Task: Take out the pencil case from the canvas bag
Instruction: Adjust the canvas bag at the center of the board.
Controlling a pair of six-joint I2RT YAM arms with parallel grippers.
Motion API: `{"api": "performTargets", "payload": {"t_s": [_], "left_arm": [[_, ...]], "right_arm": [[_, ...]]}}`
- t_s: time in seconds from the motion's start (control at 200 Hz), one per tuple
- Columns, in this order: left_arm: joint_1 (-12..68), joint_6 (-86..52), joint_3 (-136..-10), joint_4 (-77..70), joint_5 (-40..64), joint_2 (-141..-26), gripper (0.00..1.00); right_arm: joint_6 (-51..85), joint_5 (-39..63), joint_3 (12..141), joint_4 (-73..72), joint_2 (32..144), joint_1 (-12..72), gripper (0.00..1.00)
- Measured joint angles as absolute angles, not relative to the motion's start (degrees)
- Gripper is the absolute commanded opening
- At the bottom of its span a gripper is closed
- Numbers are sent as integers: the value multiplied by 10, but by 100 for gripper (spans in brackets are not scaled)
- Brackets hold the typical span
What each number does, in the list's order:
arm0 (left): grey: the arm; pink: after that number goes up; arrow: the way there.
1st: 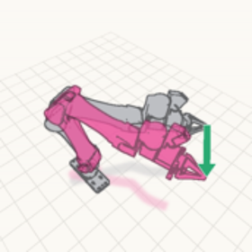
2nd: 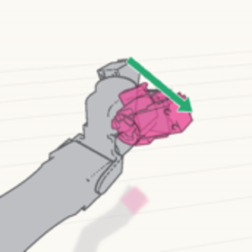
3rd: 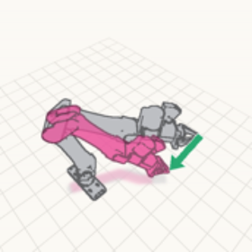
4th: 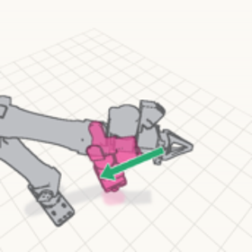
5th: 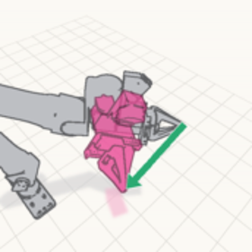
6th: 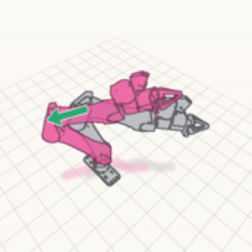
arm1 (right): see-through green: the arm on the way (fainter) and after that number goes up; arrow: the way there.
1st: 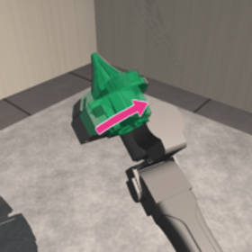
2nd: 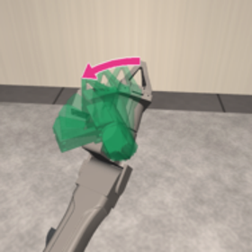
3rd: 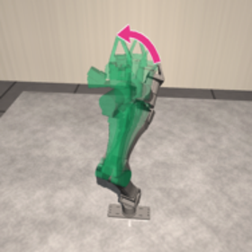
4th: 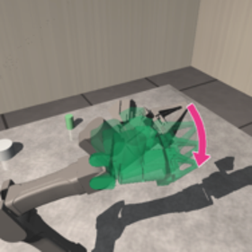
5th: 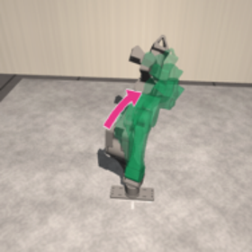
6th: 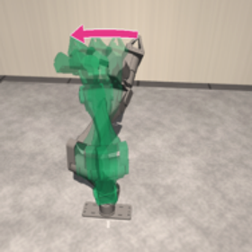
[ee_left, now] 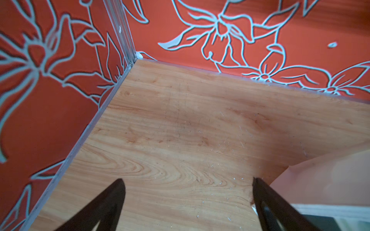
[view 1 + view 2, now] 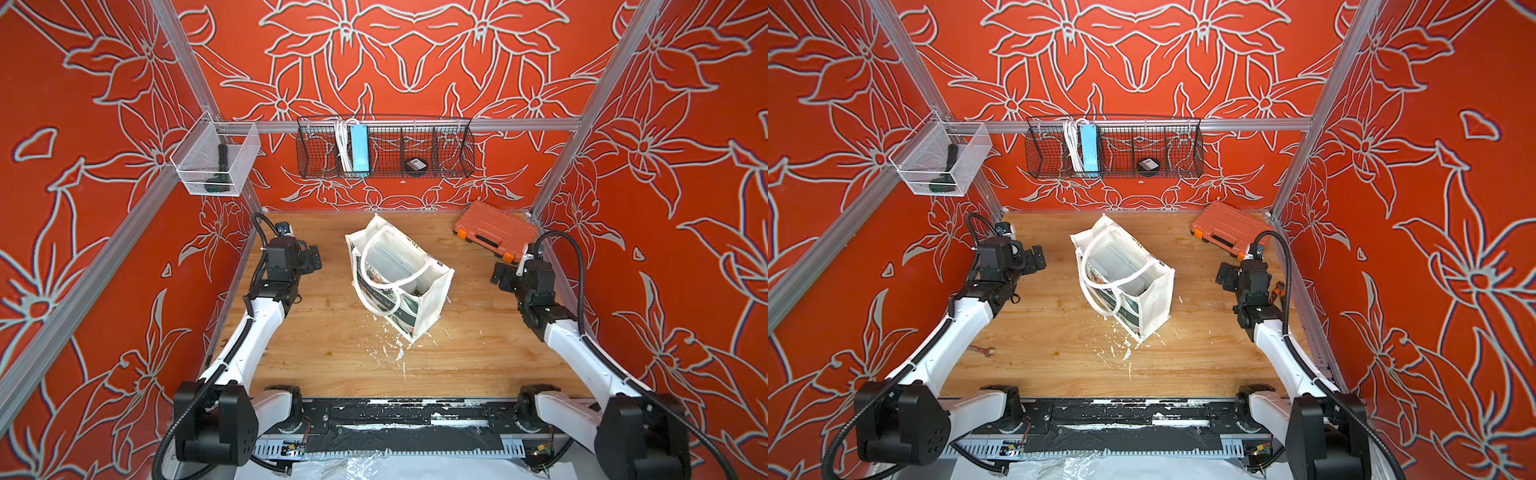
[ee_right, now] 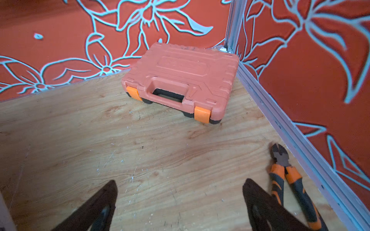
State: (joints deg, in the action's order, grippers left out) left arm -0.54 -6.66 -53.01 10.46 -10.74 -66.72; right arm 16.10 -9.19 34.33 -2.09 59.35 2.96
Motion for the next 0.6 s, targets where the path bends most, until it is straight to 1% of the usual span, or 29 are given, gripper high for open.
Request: {"api": "performTargets", "payload": {"t_s": [0.175, 0.475, 0.6], "left_arm": [[-6, -66, -613, 220, -44, -634, 99], [-4, -56, -722, 375, 180, -591, 99], [8, -51, -743, 428, 266, -592, 99]], "right_arm": [[191, -72, 346, 74, 524, 30, 98], [230, -54, 339, 214, 399, 30, 98], [243, -51, 327, 249, 374, 30, 98]]}}
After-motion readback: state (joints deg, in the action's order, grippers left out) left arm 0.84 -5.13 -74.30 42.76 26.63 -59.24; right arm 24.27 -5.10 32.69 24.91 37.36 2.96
